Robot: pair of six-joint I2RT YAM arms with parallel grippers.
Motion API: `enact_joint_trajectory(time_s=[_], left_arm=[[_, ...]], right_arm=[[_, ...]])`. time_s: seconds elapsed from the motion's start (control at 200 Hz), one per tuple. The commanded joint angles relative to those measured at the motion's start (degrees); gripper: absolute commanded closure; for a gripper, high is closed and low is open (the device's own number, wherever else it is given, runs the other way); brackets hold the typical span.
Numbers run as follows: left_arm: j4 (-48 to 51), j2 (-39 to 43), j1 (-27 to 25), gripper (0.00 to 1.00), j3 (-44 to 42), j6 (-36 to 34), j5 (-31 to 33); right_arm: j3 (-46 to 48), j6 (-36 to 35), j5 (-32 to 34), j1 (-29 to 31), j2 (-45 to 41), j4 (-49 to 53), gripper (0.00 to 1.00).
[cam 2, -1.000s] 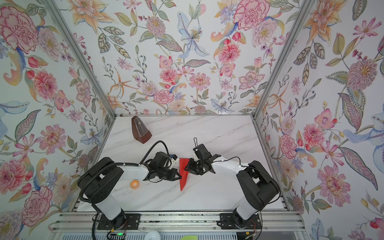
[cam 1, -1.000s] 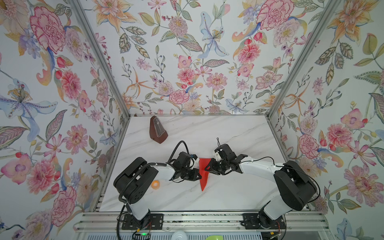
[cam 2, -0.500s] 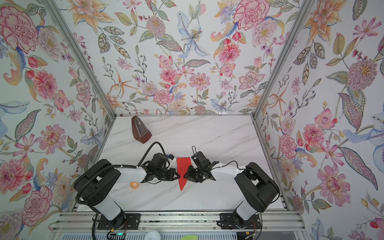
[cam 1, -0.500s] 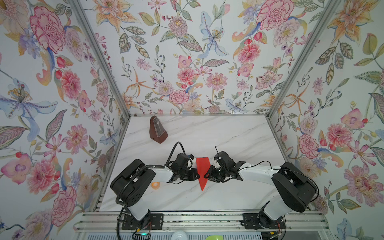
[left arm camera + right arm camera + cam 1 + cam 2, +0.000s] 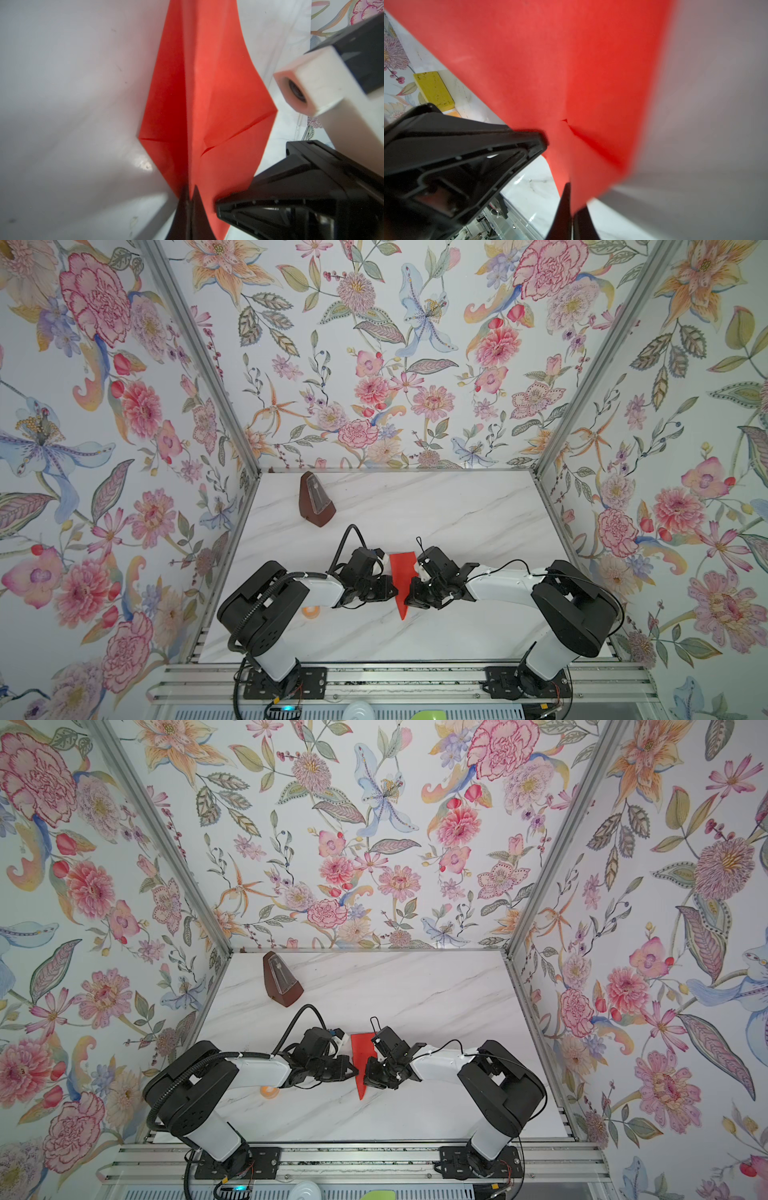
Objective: Fold a paper plane with a square sheet of paper (fold left side to right side)
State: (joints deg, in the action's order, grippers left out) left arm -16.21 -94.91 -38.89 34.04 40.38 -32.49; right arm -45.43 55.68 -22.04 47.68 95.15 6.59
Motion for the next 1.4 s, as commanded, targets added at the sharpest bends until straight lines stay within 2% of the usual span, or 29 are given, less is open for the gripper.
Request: enact_joint_trajectory(time_s=[0.0,0.075,0.21,0.325,0.415,0.706,1.396], left_arm=[[-0.2,0.9,0.5,1.0,-0.7,0.5,1.3],[0.1,0.6,0.5,1.0,-0.4,0.2,1.3],[1.2,0.1,0.5,1.0,0.2,-0.7,1.2],[1.4,-0.2,0.5,1.0,0.4,-1.0,0.8],[1.4,-0.4,0.5,1.0,0.4,-1.1,0.4],[1.5,-0.6,0.5,1.0,0.6,-1.4,0.1],[2.0,-0.6,0.5,1.0,0.9,-1.8,-0.6]], right_arm=[[-3.7,-2.9,4.6,1.4,2.0,8.3,1.0],[-5.9,-3.8,7.1,1.8,2.8,12.0,1.0],[-6.3,-4.2,7.0,1.5,2.9,11.9,1.0],[-6.1,-4.4,5.5,-0.1,2.1,9.9,0.83],[-4.9,-4.3,3.4,-2.6,1.1,6.9,0.77],[-4.0,-6.2,-0.4,-10.2,1.0,3.3,0.77],[-4.1,-8.1,-3.4,-13.7,1.5,2.6,0.81]])
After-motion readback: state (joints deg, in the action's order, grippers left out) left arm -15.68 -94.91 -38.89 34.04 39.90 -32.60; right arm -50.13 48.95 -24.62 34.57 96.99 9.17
